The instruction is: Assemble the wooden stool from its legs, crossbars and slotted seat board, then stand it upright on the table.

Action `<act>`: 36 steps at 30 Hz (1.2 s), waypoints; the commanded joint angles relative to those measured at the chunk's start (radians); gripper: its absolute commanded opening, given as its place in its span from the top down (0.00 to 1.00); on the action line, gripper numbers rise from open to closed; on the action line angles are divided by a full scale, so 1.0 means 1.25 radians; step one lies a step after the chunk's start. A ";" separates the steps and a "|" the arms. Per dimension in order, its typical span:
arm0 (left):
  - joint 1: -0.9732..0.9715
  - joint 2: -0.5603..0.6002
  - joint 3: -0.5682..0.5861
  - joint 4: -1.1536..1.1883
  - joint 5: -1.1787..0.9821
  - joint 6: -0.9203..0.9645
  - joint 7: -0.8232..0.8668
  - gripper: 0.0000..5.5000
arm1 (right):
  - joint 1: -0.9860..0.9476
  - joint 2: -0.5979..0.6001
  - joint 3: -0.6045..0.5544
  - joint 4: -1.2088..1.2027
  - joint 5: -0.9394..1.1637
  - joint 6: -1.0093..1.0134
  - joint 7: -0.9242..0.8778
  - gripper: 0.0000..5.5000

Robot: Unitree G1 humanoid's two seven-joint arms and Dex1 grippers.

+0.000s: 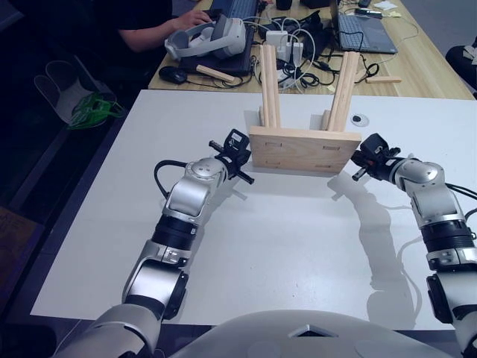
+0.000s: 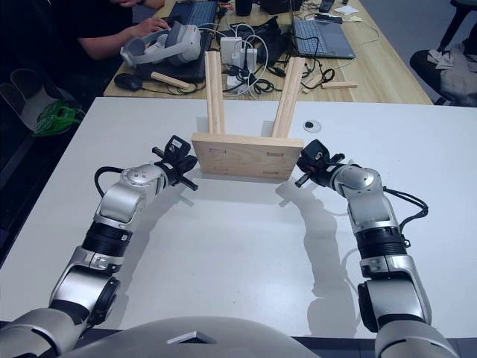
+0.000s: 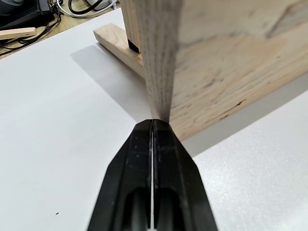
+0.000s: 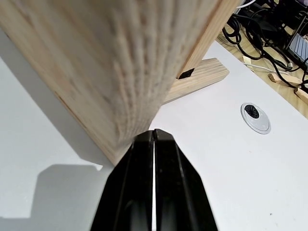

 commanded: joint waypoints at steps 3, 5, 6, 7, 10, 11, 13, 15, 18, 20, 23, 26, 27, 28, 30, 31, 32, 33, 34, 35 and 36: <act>0.028 -0.007 -0.028 -0.060 -0.018 0.005 -0.059 0.99 | 0.057 -0.008 0.016 -0.105 0.056 0.027 0.099 1.00; 0.041 -0.005 -0.034 -0.083 -0.023 0.013 -0.072 0.99 | 0.071 -0.015 0.015 -0.127 0.063 0.038 0.114 1.00; 0.049 -0.004 -0.036 -0.096 -0.026 0.018 -0.080 0.99 | 0.077 -0.019 0.013 -0.137 0.067 0.043 0.120 1.00; 0.057 -0.002 -0.038 -0.112 -0.031 0.023 -0.089 0.99 | 0.083 -0.023 0.012 -0.148 0.070 0.048 0.125 1.00; 0.078 0.004 -0.042 -0.157 -0.050 0.033 -0.120 0.99 | 0.097 -0.033 0.006 -0.174 0.083 0.062 0.140 1.00; 0.084 0.007 -0.041 -0.171 -0.058 0.039 -0.130 0.99 | 0.101 -0.035 0.004 -0.181 0.091 0.066 0.146 1.00; 0.097 0.018 -0.040 -0.200 -0.070 0.054 -0.152 0.99 | 0.115 -0.040 0.001 -0.207 0.110 0.078 0.163 1.00; 0.111 0.031 -0.035 -0.230 -0.081 0.071 -0.171 0.99 | 0.133 -0.049 -0.004 -0.239 0.131 0.092 0.186 1.00; 0.133 0.057 -0.029 -0.279 -0.102 0.102 -0.193 0.99 | 0.162 -0.064 -0.020 -0.292 0.169 0.119 0.213 1.00; 0.148 0.073 -0.030 -0.305 -0.112 0.120 -0.208 0.99 | 0.178 -0.077 -0.028 -0.317 0.183 0.133 0.223 1.00; 0.176 0.092 -0.031 -0.345 -0.128 0.147 -0.219 0.99 | 0.199 -0.096 -0.037 -0.344 0.192 0.146 0.236 1.00; 0.196 0.112 -0.034 -0.368 -0.106 0.164 -0.195 0.99 | 0.211 -0.109 -0.045 -0.346 0.180 0.139 0.225 1.00; 0.196 0.115 -0.032 -0.360 -0.082 0.164 -0.168 0.99 | 0.211 -0.109 -0.050 -0.336 0.168 0.132 0.210 1.00; 0.194 0.121 -0.034 -0.349 -0.056 0.159 -0.146 0.99 | 0.209 -0.110 -0.053 -0.325 0.156 0.125 0.195 1.00; 0.192 0.122 -0.025 -0.333 -0.022 0.161 -0.100 0.99 | 0.209 -0.120 -0.056 -0.304 0.129 0.116 0.168 1.00; 0.193 0.123 -0.024 -0.329 -0.011 0.163 -0.084 0.99 | 0.209 -0.126 -0.056 -0.295 0.118 0.115 0.158 1.00; 0.194 0.125 -0.024 -0.328 -0.004 0.165 -0.075 0.99 | 0.210 -0.131 -0.056 -0.285 0.107 0.112 0.149 1.00; 0.198 0.129 -0.029 -0.326 0.004 0.166 -0.066 0.99 | 0.206 -0.135 -0.055 -0.270 0.095 0.109 0.136 1.00; 0.204 0.130 -0.031 -0.328 0.007 0.165 -0.060 0.99 | 0.205 -0.137 -0.053 -0.260 0.085 0.107 0.126 1.00; 0.209 0.128 -0.035 -0.328 0.010 0.166 -0.054 0.99 | 0.201 -0.137 -0.050 -0.248 0.073 0.106 0.113 1.00; 0.214 0.127 -0.038 -0.329 0.013 0.167 -0.049 0.99 | 0.198 -0.136 -0.048 -0.238 0.064 0.105 0.103 1.00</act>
